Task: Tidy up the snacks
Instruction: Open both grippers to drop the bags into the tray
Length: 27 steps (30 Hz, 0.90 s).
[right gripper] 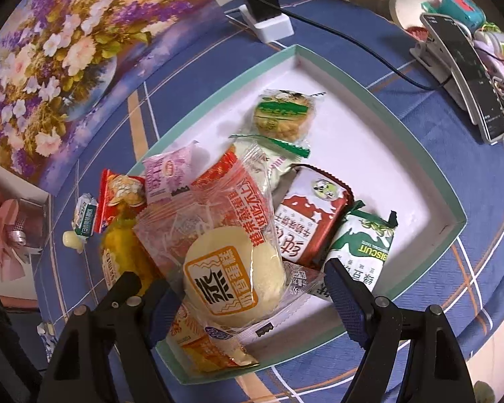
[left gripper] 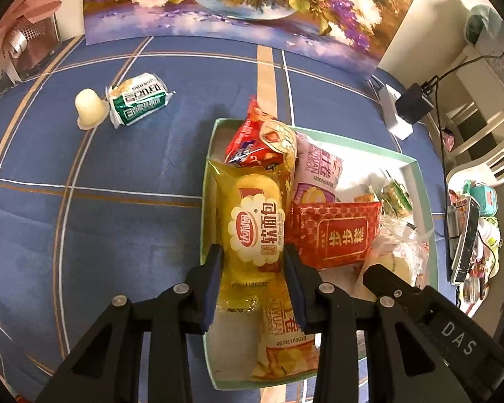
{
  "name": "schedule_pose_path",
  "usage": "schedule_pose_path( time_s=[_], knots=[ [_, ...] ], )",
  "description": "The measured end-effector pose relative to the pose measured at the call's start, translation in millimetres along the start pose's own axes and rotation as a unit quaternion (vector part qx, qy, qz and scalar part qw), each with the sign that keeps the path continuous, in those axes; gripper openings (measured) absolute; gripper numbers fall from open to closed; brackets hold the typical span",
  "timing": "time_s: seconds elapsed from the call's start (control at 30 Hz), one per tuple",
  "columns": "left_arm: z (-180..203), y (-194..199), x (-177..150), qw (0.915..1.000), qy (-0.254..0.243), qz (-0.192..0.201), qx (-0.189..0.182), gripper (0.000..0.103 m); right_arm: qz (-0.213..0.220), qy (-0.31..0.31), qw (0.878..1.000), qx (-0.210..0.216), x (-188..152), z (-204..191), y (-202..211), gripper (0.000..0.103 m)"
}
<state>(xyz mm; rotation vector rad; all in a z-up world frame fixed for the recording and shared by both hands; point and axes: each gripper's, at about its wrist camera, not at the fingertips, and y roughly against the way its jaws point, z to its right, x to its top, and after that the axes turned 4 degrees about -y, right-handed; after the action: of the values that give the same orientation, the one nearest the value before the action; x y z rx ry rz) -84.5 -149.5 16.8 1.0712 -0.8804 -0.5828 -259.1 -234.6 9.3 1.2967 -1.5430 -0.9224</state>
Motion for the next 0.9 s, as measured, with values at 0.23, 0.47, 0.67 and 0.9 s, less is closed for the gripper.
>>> schedule_pose_path(
  time_s=[0.23,0.47,0.67,0.9],
  knots=[
    [2,-6,-1,1.0,0.001,-0.005,-0.004,0.038,-0.005,0.001,1.0,0.003,2,1,-5,0.083],
    [-5,-1,1,0.9996,0.023,-0.009,-0.016,0.04,-0.005,0.013,1.0,-0.002,1,-5,-6,0.084],
    [-12,9,3,0.9992,0.033,-0.007,-0.021,0.053,0.0,0.013,1.0,-0.005,3,-5,-2,0.084],
    [-18,23,7,0.9989,0.038,0.005,-0.028,0.055,0.005,0.015,1.0,-0.004,3,-9,6,0.085]
  ],
)
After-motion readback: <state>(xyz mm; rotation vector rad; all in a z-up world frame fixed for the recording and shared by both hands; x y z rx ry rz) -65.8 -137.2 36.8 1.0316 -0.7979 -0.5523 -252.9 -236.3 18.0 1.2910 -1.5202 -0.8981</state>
